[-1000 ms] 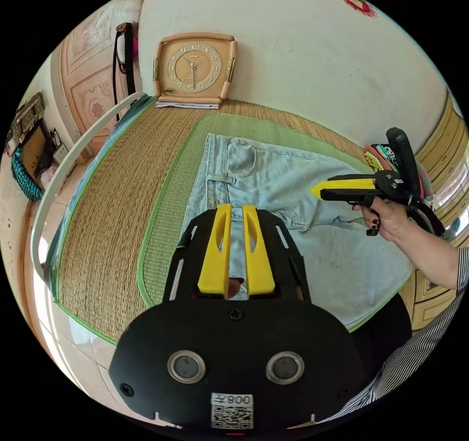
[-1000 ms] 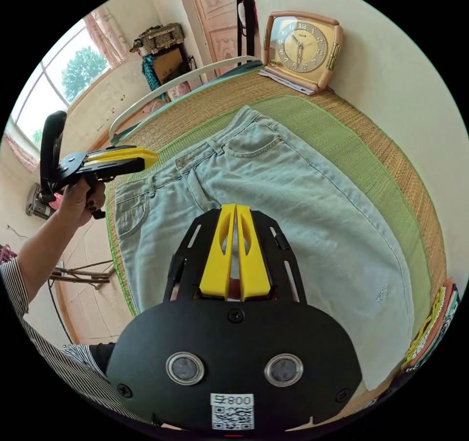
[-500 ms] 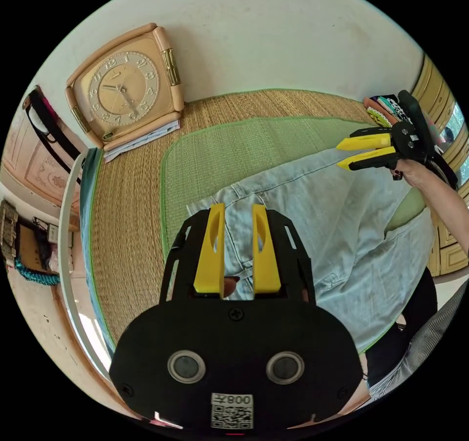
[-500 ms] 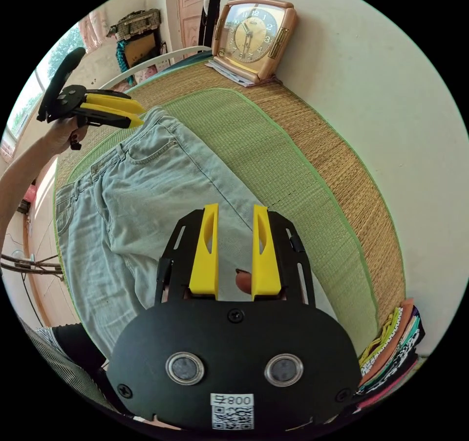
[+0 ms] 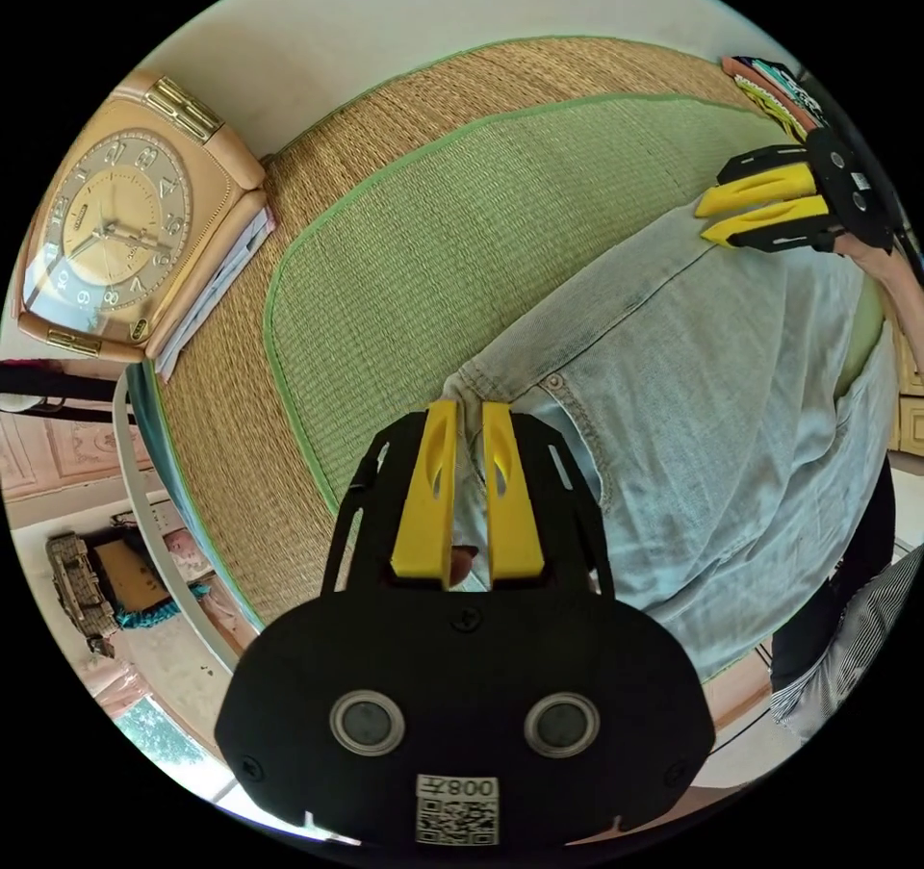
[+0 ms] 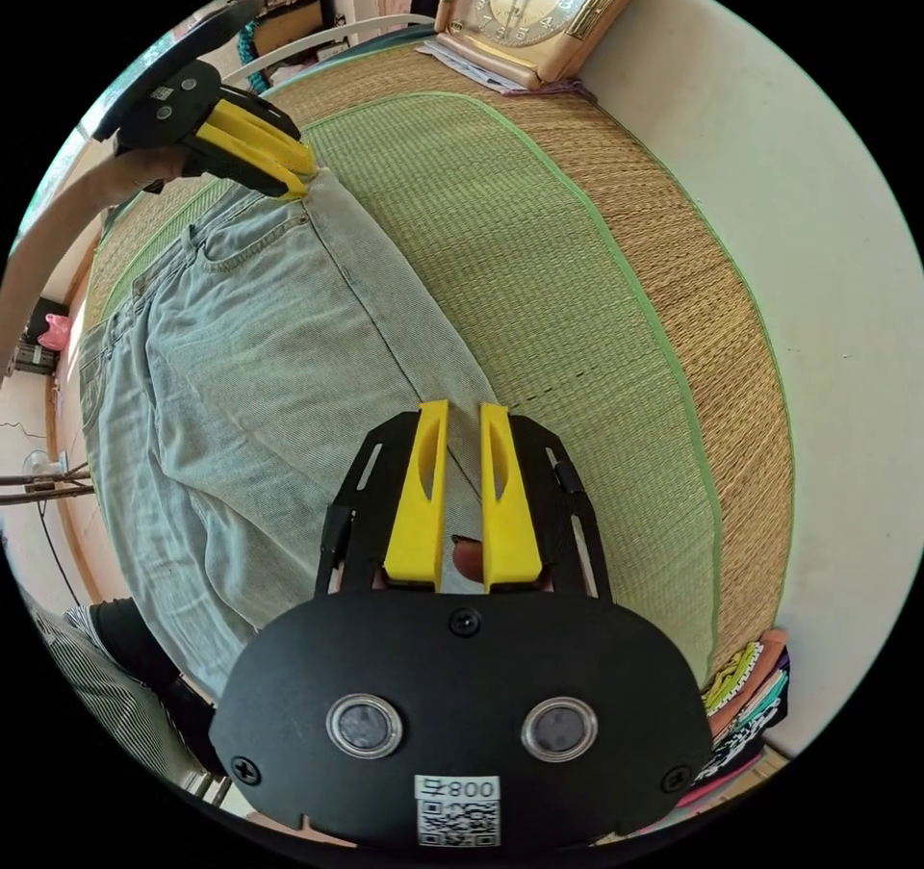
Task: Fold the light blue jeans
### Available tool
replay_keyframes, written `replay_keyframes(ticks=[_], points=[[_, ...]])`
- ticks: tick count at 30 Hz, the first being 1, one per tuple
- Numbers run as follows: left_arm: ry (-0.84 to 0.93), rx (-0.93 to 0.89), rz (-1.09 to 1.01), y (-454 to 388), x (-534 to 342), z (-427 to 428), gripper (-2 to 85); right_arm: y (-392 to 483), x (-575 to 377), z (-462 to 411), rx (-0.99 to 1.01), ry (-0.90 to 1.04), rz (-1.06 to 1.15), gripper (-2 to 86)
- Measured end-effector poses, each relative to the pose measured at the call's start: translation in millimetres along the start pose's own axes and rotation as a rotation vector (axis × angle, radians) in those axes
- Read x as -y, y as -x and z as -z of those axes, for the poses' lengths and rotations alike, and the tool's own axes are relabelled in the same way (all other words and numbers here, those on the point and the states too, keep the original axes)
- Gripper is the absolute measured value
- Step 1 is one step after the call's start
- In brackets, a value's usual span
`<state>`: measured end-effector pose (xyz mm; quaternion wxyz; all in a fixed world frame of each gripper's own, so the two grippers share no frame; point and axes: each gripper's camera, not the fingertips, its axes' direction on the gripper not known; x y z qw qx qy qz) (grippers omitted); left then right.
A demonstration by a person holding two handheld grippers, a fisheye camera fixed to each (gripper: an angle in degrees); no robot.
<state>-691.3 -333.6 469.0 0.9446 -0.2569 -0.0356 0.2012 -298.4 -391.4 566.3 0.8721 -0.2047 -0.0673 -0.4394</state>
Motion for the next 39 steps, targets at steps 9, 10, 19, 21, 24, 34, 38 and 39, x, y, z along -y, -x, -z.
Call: replay_keyframes(ticks=[9,10,19,21,24,34,38,39], points=[[-0.137,0.098,0.008,-19,-36,55,0.7,15,-36,46,0.013,-0.136,-0.049,0.0],[-0.173,0.104,0.01,-22,-47,66,0.7,18,-40,52,0.011,-0.15,-0.048,0.0],[-0.323,0.086,-0.016,-64,-161,130,0.6,118,-120,127,-0.034,-0.246,0.049,-0.2],[-0.327,0.074,-0.026,-74,-186,135,0.6,153,-139,135,-0.044,-0.241,0.089,-0.2],[-0.316,0.049,-0.033,-88,-227,137,0.6,194,-158,137,0.003,-0.215,0.136,-0.2],[-0.164,-0.056,-0.041,-129,-325,88,0.5,299,-189,104,0.107,-0.09,0.22,-0.2],[-0.124,-0.1,-0.019,-134,-347,66,0.5,331,-194,77,0.145,-0.031,0.257,-0.2],[-0.12,-0.105,-0.017,-134,-349,64,0.5,337,-195,71,0.156,-0.02,0.259,-0.2]])
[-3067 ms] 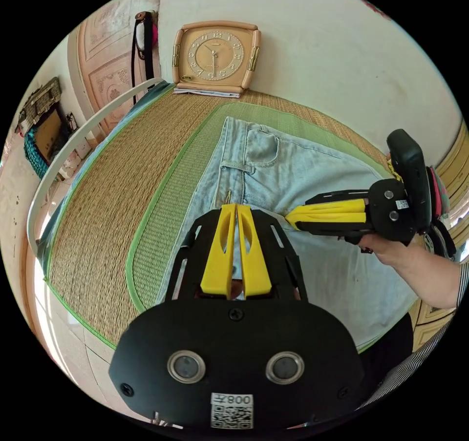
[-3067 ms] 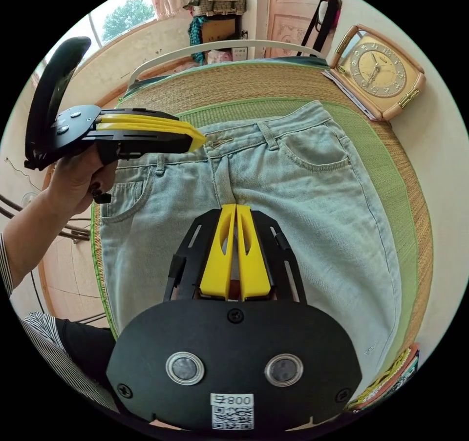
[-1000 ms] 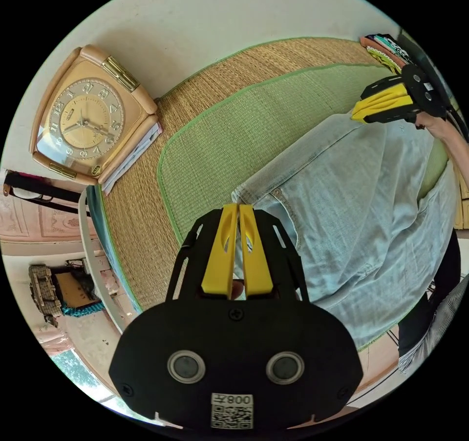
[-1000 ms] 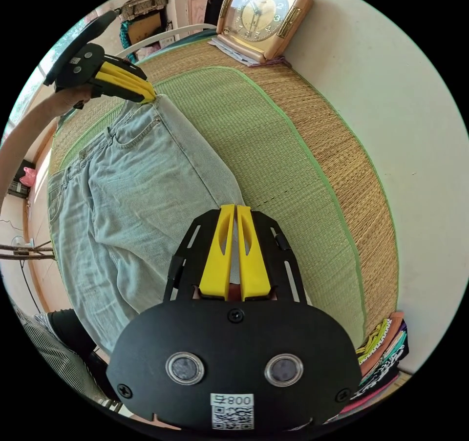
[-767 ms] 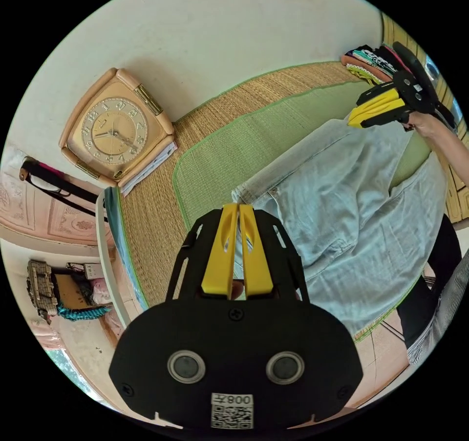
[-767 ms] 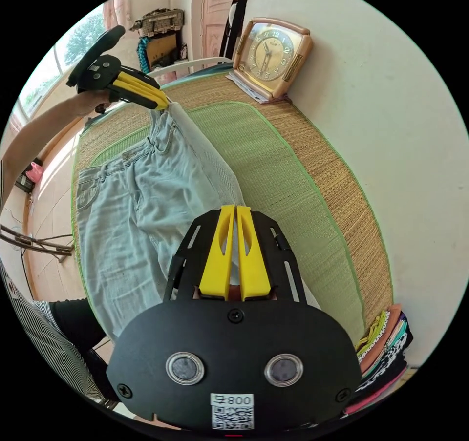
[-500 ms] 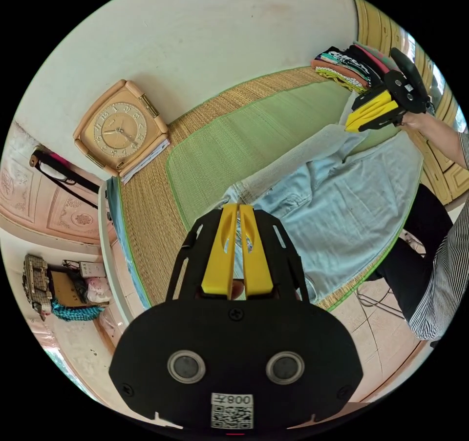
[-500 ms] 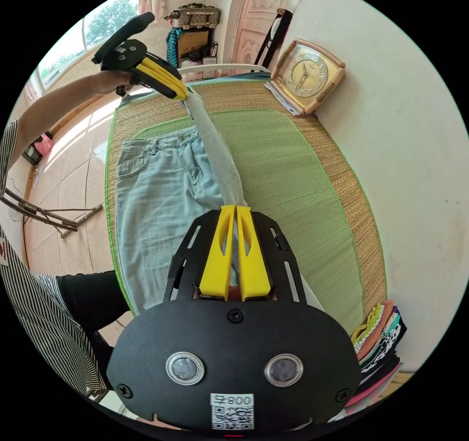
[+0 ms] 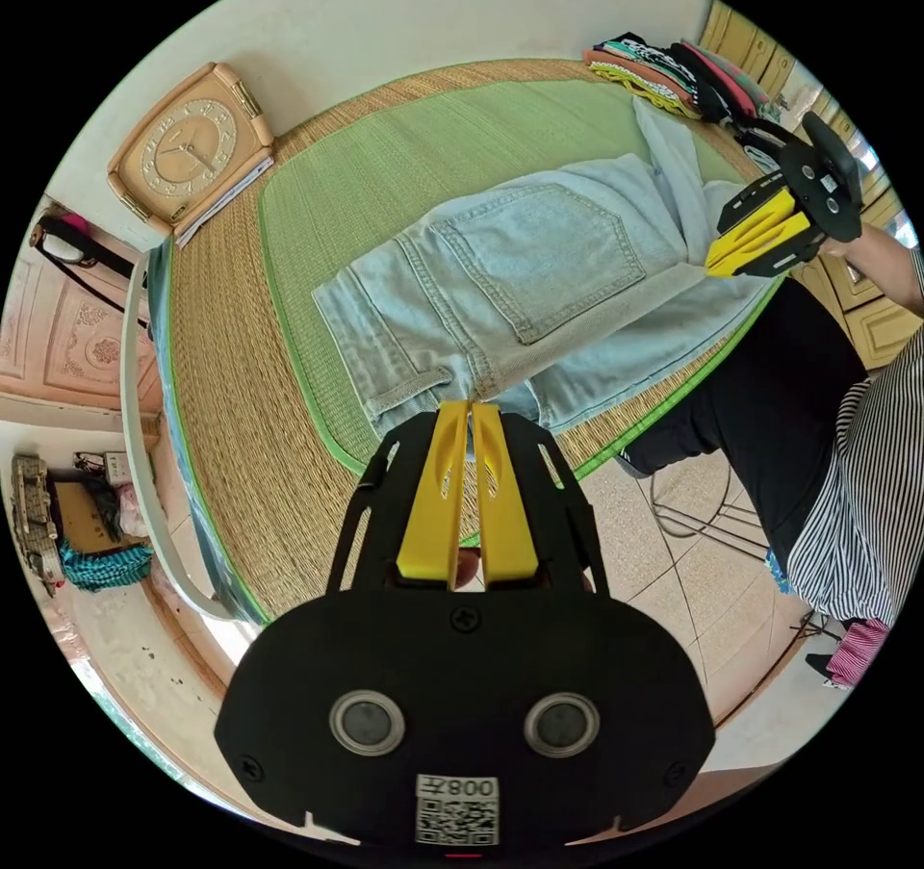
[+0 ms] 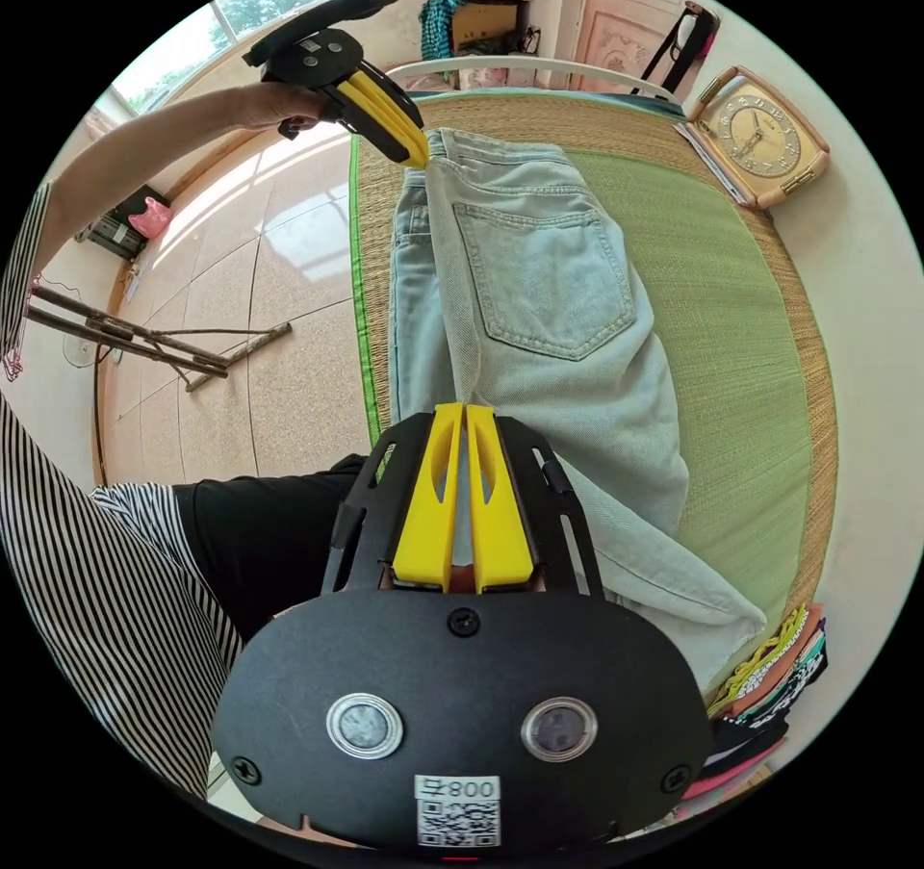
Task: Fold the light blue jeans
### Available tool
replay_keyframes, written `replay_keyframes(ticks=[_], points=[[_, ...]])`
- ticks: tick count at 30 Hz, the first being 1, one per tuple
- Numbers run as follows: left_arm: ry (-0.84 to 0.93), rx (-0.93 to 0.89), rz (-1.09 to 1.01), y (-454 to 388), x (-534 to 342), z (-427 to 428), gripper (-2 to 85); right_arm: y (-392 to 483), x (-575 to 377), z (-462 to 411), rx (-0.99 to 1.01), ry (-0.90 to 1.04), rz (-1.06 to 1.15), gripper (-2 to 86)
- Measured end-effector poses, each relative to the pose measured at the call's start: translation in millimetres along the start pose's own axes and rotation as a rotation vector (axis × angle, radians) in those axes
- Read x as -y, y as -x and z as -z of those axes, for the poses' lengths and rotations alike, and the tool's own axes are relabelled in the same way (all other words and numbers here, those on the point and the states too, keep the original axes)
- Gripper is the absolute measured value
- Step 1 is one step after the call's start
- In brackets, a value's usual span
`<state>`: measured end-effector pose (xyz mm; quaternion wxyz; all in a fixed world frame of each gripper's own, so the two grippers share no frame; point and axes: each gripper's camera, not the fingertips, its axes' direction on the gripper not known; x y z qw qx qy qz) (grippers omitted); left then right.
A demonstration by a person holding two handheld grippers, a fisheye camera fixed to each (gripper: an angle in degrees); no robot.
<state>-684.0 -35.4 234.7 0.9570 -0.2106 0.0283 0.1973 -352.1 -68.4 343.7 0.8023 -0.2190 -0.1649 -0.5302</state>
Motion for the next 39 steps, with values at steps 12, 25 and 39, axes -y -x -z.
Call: replay_keyframes(ticks=[12,25,39], points=[[0.064,-0.041,0.003,7,-40,-34,0.5,21,11,-52,0.039,0.074,0.023,-0.1],[-0.085,-0.187,0.182,26,-106,-31,0.4,31,11,-79,0.0,0.075,0.02,0.2],[-0.118,-0.192,0.264,-36,-92,-90,0.4,20,-9,-55,0.031,-0.063,-0.125,0.2]])
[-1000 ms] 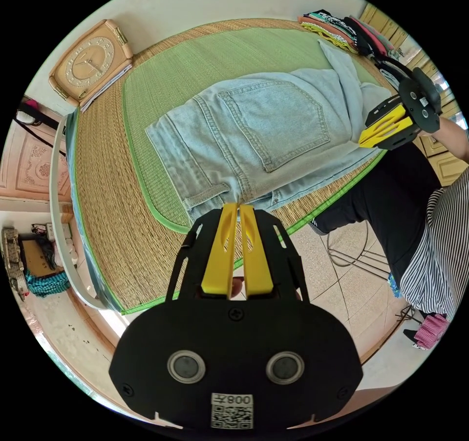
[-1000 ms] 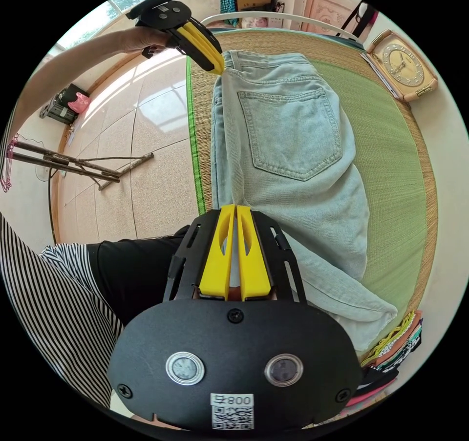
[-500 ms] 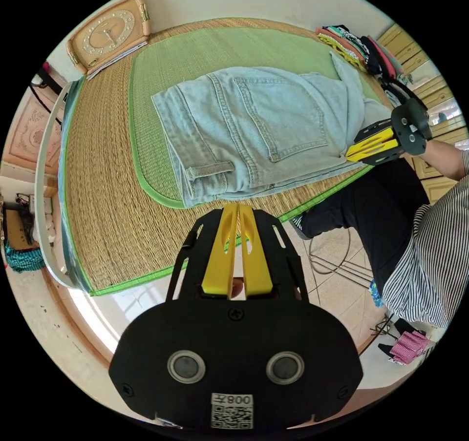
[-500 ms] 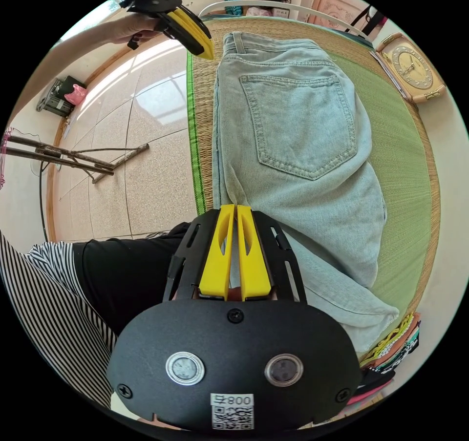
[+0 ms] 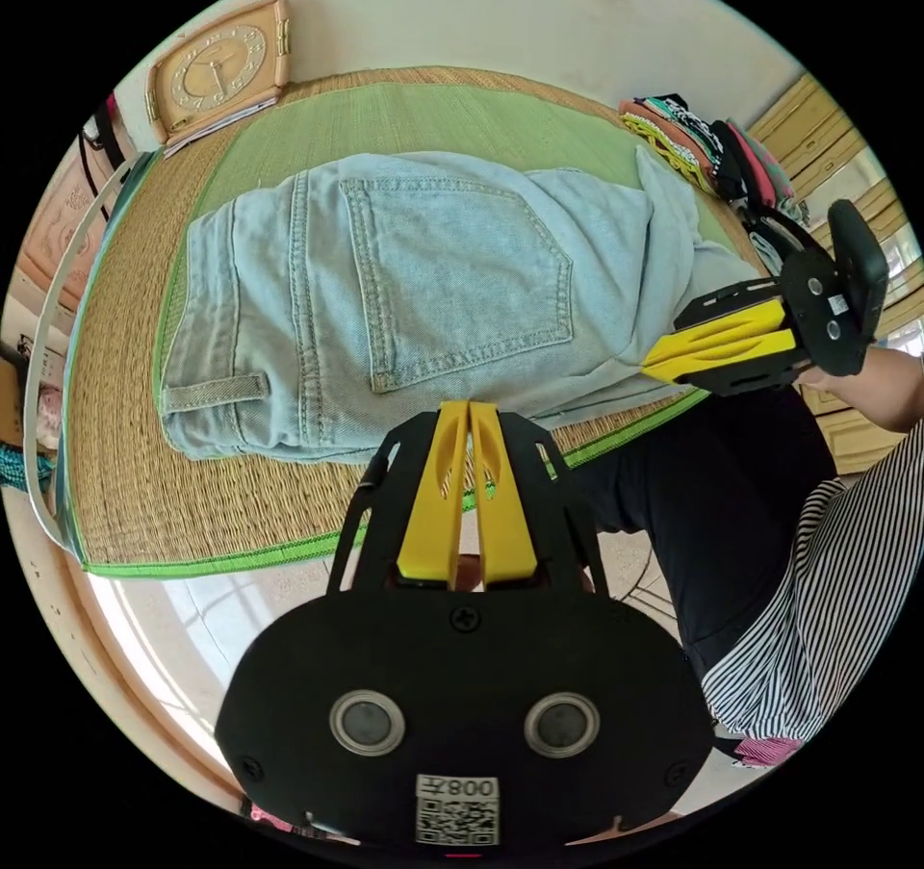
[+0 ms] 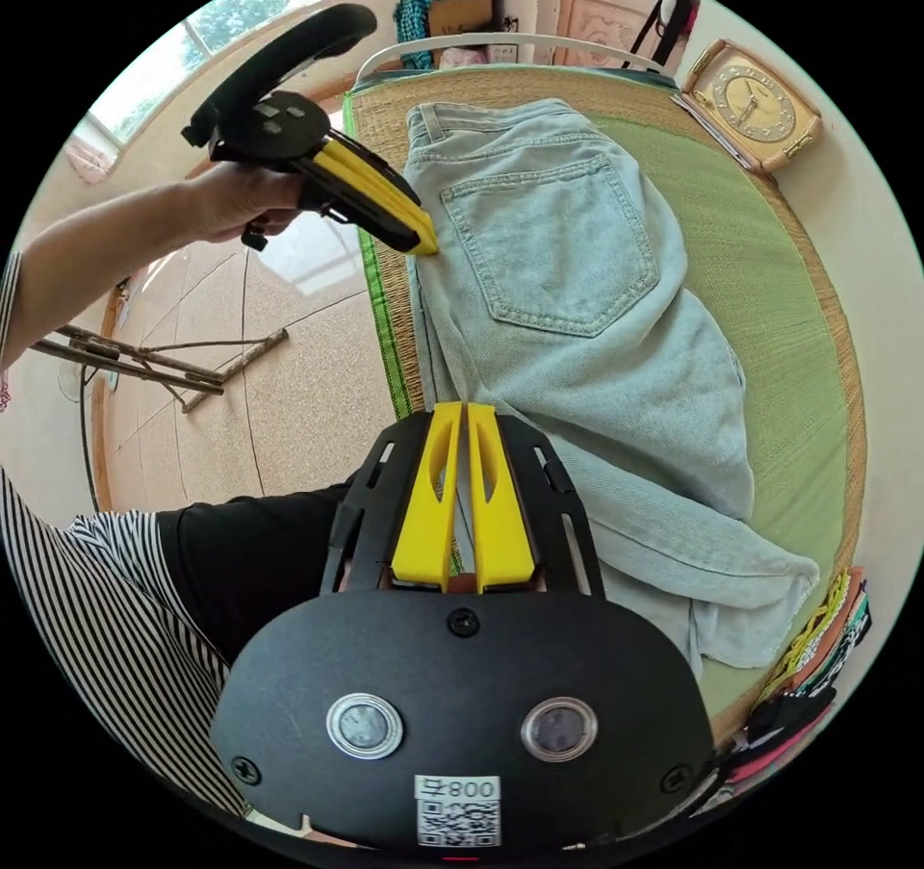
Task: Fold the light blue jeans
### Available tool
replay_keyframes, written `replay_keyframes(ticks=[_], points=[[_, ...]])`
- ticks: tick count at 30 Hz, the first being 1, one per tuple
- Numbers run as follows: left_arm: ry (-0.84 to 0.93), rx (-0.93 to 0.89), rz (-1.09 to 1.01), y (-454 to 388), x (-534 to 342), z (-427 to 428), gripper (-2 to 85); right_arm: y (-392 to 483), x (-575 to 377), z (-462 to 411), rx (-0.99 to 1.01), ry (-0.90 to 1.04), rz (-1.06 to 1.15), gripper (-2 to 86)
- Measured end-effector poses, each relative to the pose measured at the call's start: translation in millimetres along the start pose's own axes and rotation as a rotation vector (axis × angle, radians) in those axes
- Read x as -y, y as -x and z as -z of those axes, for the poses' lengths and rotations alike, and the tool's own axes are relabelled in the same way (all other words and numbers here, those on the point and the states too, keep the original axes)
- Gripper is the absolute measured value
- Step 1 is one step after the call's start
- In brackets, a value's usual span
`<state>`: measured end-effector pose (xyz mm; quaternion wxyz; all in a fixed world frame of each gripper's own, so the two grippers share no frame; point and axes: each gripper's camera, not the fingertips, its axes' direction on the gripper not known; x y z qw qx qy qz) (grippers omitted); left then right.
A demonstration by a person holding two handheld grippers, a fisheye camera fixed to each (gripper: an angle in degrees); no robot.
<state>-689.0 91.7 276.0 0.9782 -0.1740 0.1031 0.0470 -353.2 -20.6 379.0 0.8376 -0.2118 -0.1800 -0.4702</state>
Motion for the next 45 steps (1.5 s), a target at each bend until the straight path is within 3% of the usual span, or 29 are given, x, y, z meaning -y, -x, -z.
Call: replay_keyframes(ticks=[4,7,11,13,20,27,33,40,45], points=[[-0.032,0.009,-0.002,-3,-4,4,0.4,-28,-8,17,0.006,-0.041,-0.111,-0.2],[-0.137,-0.087,-0.01,-18,-4,11,0.4,-48,-8,3,0.018,0.01,-0.164,-0.3],[-0.015,-0.113,-0.03,-39,3,-23,0.5,-54,-6,-22,0.042,0.056,-0.185,-0.3],[-0.038,-0.134,0.005,-38,2,-24,0.5,-60,-4,-15,0.071,0.051,-0.206,-0.2],[-0.13,-0.222,-0.123,-78,31,-11,3.6,-119,-21,34,-0.07,-0.008,-0.338,1.5],[-0.059,-0.264,-0.164,-104,80,-45,7.9,-191,-5,51,-0.214,0.137,-0.148,7.6],[0.022,-0.23,-0.182,-120,102,-71,7.8,-230,21,40,-0.189,0.254,-0.018,8.9],[0.05,-0.211,-0.191,-133,113,-82,4.9,-237,48,8,-0.157,0.37,0.123,7.1],[0.045,-0.214,-0.202,-142,118,-79,3.1,-237,62,-3,-0.133,0.411,0.173,0.9]])
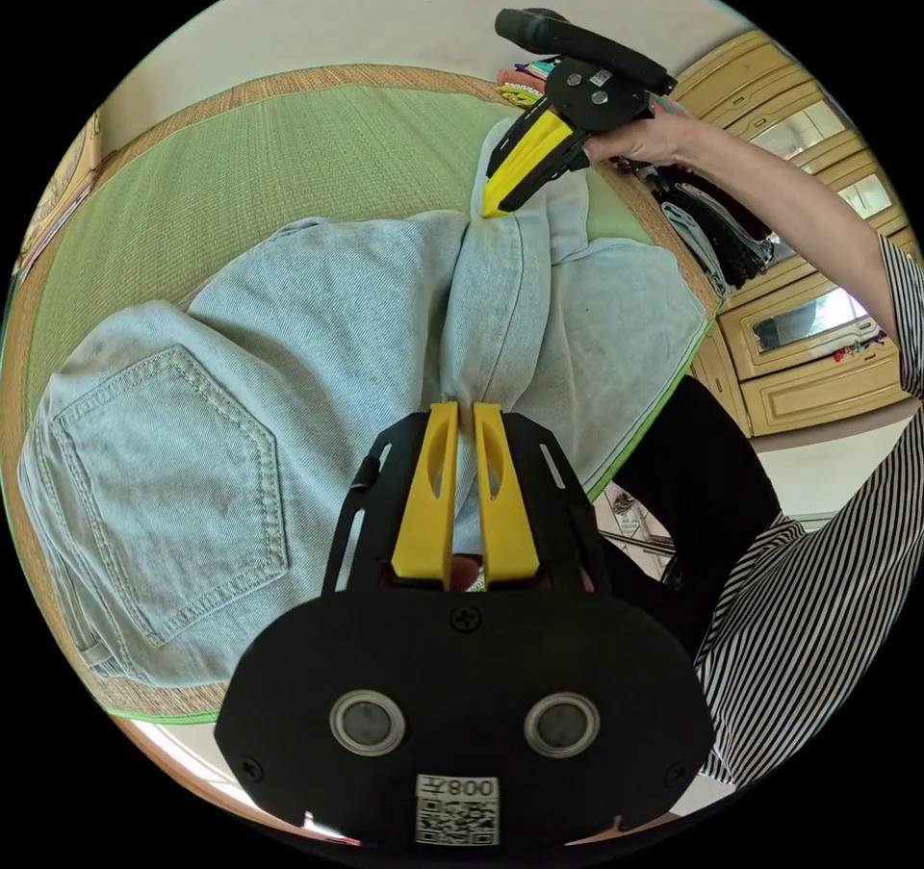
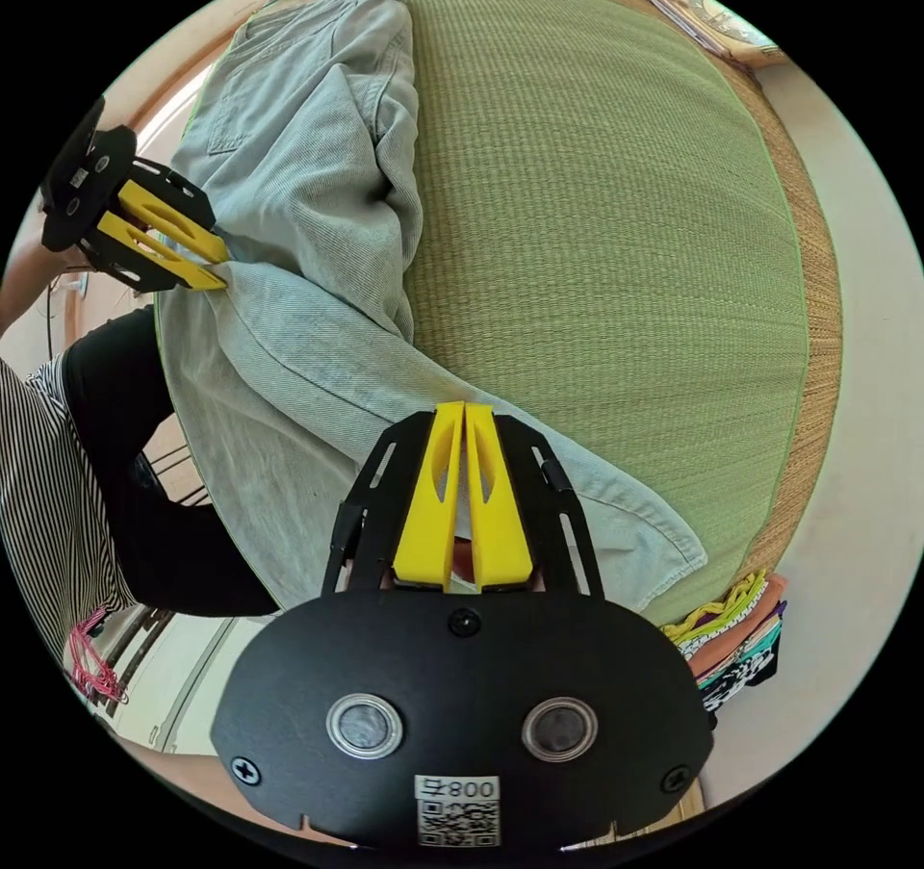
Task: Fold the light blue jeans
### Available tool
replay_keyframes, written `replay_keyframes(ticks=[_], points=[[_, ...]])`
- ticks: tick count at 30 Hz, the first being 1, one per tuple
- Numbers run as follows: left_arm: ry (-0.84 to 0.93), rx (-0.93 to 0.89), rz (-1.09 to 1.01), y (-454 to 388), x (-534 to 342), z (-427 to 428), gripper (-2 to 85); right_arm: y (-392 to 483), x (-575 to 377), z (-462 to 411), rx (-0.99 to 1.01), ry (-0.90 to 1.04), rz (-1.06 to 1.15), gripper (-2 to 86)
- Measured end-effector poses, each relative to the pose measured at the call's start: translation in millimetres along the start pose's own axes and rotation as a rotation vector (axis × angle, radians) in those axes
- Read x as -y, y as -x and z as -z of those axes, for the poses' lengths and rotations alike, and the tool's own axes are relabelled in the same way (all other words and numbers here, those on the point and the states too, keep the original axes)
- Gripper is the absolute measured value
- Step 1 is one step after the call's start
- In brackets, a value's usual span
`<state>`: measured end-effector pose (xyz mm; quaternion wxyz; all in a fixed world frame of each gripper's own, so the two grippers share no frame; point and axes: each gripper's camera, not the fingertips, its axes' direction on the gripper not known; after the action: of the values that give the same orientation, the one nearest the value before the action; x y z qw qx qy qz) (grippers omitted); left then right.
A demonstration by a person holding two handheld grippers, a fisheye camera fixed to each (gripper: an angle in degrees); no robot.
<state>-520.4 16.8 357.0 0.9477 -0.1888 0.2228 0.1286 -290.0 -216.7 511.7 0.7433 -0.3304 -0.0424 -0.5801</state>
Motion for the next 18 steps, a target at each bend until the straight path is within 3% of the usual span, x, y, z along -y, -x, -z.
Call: replay_keyframes(ticks=[10,18], points=[[-0.031,0.048,-0.069,-32,9,18,2.6,-12,-14,29,-0.016,-0.06,-0.033,0.1],[-0.012,0.059,-0.064,-46,17,12,2.5,-13,-6,32,-0.075,-0.009,0.125,8.9]])
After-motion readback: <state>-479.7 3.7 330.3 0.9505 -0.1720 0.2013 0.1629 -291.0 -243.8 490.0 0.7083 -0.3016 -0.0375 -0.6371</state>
